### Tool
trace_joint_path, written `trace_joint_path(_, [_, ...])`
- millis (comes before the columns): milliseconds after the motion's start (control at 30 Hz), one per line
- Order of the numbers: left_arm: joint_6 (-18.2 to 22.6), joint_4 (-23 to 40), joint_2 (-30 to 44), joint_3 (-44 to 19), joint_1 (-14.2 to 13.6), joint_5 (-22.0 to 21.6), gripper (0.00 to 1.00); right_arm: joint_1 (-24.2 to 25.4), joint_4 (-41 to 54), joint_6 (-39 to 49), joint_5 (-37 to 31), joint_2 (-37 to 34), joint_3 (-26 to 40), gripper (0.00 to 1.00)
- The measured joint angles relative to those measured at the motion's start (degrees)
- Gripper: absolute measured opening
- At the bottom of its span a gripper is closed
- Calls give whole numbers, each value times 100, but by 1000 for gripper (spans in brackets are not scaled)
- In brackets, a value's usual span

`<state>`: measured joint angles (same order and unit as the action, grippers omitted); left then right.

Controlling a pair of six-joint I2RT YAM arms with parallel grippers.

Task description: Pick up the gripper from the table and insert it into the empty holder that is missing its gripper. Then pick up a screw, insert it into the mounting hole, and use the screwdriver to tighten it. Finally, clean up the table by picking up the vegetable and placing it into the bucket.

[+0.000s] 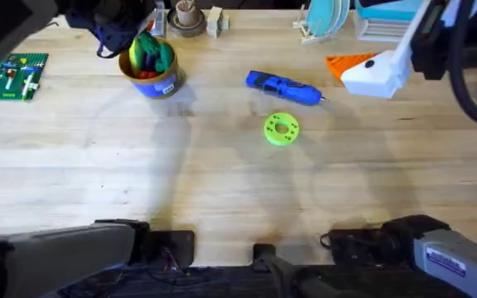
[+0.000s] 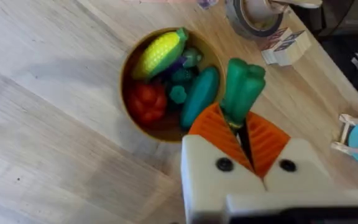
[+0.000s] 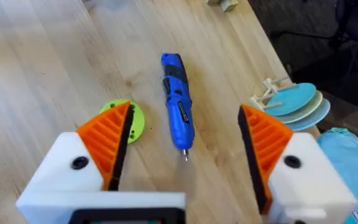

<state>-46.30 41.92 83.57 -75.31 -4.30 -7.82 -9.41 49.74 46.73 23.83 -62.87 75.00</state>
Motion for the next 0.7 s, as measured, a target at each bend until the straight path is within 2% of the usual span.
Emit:
trace_joint_path(200, [1, -57, 710, -2, 126, -104, 18, 0, 0, 1, 0, 0, 0, 994])
trace_joint_path(233, [5, -57, 905, -2, 198, -104, 136, 0, 0, -1, 0, 0, 0, 994])
trace_joint_path(367, [11, -60, 997, -2, 237, -122, 350, 0, 0, 1, 0, 2, 0, 994])
trace_joint_path(500, [19, -61, 994, -2, 236, -128, 657, 0, 0, 0, 0, 0, 0, 994])
trace_joint_path(533, [19, -55, 994, -2, 237, -132, 873, 0, 0, 0, 0, 2, 0, 994])
trace_joint_path(700, [34, 230, 950, -2, 237, -141, 973, 0, 0, 1, 0, 0, 0, 993])
